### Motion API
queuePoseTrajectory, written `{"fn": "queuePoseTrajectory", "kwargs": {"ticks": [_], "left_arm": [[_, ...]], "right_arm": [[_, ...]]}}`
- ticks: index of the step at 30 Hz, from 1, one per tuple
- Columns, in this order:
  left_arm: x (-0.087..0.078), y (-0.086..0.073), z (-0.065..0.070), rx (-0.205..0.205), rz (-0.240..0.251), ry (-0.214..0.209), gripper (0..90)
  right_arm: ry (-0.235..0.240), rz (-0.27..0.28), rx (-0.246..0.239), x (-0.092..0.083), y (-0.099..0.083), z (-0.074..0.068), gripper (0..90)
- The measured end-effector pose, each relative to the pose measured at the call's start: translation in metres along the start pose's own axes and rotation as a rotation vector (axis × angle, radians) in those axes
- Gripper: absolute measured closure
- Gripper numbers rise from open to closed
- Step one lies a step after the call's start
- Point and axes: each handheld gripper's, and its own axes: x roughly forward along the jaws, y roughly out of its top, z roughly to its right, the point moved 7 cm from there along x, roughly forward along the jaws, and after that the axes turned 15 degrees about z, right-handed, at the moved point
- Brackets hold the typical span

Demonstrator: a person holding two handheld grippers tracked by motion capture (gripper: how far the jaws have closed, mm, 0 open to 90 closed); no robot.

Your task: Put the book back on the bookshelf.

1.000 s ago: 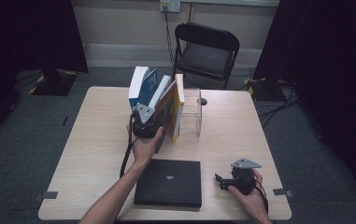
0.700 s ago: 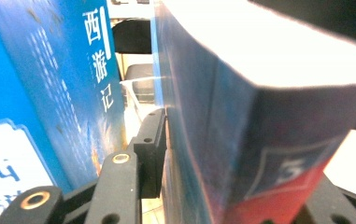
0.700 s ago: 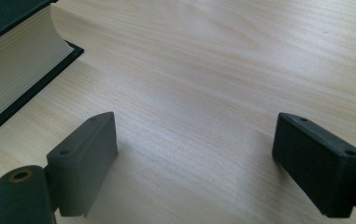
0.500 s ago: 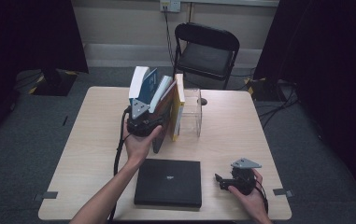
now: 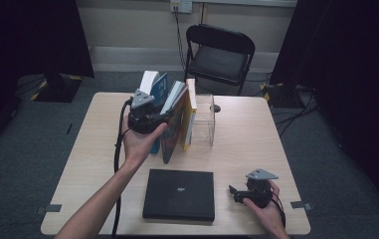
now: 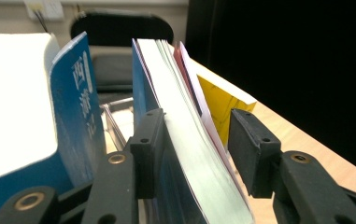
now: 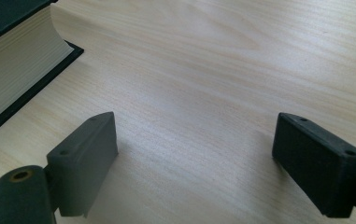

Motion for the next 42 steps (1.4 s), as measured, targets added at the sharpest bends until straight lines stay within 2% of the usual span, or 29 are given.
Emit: {"fn": "queuePoseTrajectory", "kwargs": {"ticks": [1, 2, 3, 6, 7, 9, 10, 12, 13, 14, 15, 16, 17, 19, 21, 22, 23, 24, 25, 26, 28, 30, 32, 34, 38, 40, 42], "left_arm": [[0.0, 0.0, 0.0, 0.0, 0.0, 0.0, 58.8], [0.004, 0.001, -0.002, -0.005, -0.077, -0.003, 58.4], [0.006, 0.002, -0.003, -0.019, -0.1, -0.004, 57.9], [0.011, 0.005, -0.007, -0.046, -0.141, -0.006, 57.8], [0.012, 0.005, -0.008, -0.049, -0.169, -0.007, 57.7], [0.017, 0.006, -0.009, -0.043, -0.212, -0.008, 56.6], [0.017, 0.006, -0.009, -0.043, -0.212, -0.008, 56.6], [0.024, 0.008, -0.01, -0.044, -0.283, -0.002, 57.0], [0.024, 0.008, -0.01, -0.044, -0.283, -0.002, 57.1], [0.029, 0.009, -0.01, -0.037, -0.349, -0.006, 56.9], [0.031, 0.009, -0.01, -0.046, -0.384, -0.012, 56.5], [0.033, 0.009, -0.01, -0.043, -0.408, -0.014, 56.1], [0.033, 0.009, -0.01, -0.043, -0.408, -0.014, 56.2], [0.04, 0.009, -0.009, -0.036, -0.484, 0.003, 54.9], [0.042, 0.009, -0.01, -0.026, -0.502, 0.008, 54.5], [0.045, 0.007, -0.01, -0.03, -0.552, 0.011, 53.6], [0.045, 0.007, -0.01, -0.03, -0.552, 0.011, 53.1], [0.047, 0.005, -0.01, -0.023, -0.589, 0.02, 53.1], [0.05, 0.003, -0.009, -0.026, -0.648, 0.024, 52.2], [0.05, 0.003, -0.009, -0.026, -0.648, 0.024, 52.4], [0.054, 0.004, -0.009, -0.007, -0.68, 0.06, 53.0], [0.06, 0.002, -0.011, -0.03, -0.739, 0.081, 53.1], [0.062, 0.002, -0.012, -0.041, -0.754, 0.091, 53.1], [0.064, 0.0, -0.015, -0.027, -0.789, 0.12, 56.2], [0.064, 0.002, -0.017, -0.011, -0.803, 0.15, 66.9], [0.064, 0.003, -0.017, -0.024, -0.791, 0.171, 69.9], [0.065, 0.004, -0.017, -0.018, -0.787, 0.179, 71.0]], "right_arm": [[0.0, 0.0, 0.0, 0.0, 0.0, 0.0, 13.8], [0.0, 0.0, 0.0, 0.0, 0.0, 0.0, 13.7], [0.0, 0.0, 0.0, 0.0, 0.0, 0.0, 13.7], [0.0, 0.0, 0.0, 0.0, 0.0, 0.0, 13.8], [0.0, 0.0, 0.0, 0.0, 0.0, 0.0, 13.7], [0.0, 0.0, 0.0, 0.0, 0.0, 0.0, 13.7], [0.0, 0.0, 0.0, 0.0, 0.0, 0.0, 13.7], [0.0, 0.0, 0.0, 0.0, 0.0, 0.0, 13.7], [0.0, 0.0, 0.0, 0.0, 0.0, 0.0, 13.7], [0.0, 0.0, 0.0, 0.0, 0.0, 0.0, 13.7], [0.0, 0.0, 0.0, 0.0, 0.0, 0.0, 13.7], [0.0, 0.0, 0.0, 0.0, 0.0, 0.0, 13.7], [0.0, 0.0, 0.0, 0.0, 0.0, 0.0, 13.7], [0.0, 0.0, 0.0, 0.0, 0.0, 0.0, 13.7], [0.0, 0.0, 0.0, 0.0, 0.0, 0.0, 13.8], [0.0, 0.0, 0.0, 0.0, 0.0, 0.0, 13.8], [0.0, 0.0, 0.0, 0.0, 0.0, 0.0, 13.8], [0.0, 0.0, 0.0, 0.0, 0.0, 0.0, 13.7], [0.0, 0.0, 0.0, 0.0, 0.0, 0.0, 13.8], [0.0, 0.0, 0.0, 0.0, 0.0, 0.0, 13.8], [-0.004, 0.001, 0.003, 0.0, 0.0, 0.0, 13.8], [-0.006, 0.001, 0.003, 0.0, 0.0, -0.001, 13.8], [-0.006, 0.001, 0.003, 0.0, 0.0, -0.001, 13.8], [-0.006, 0.001, 0.003, 0.0, 0.0, -0.001, 13.8], [-0.006, 0.001, 0.004, 0.0, 0.0, -0.001, 13.8], [-0.007, 0.002, 0.004, 0.0, 0.0, -0.001, 13.8], [-0.007, 0.002, 0.004, 0.0, 0.0, -0.001, 13.8]]}}
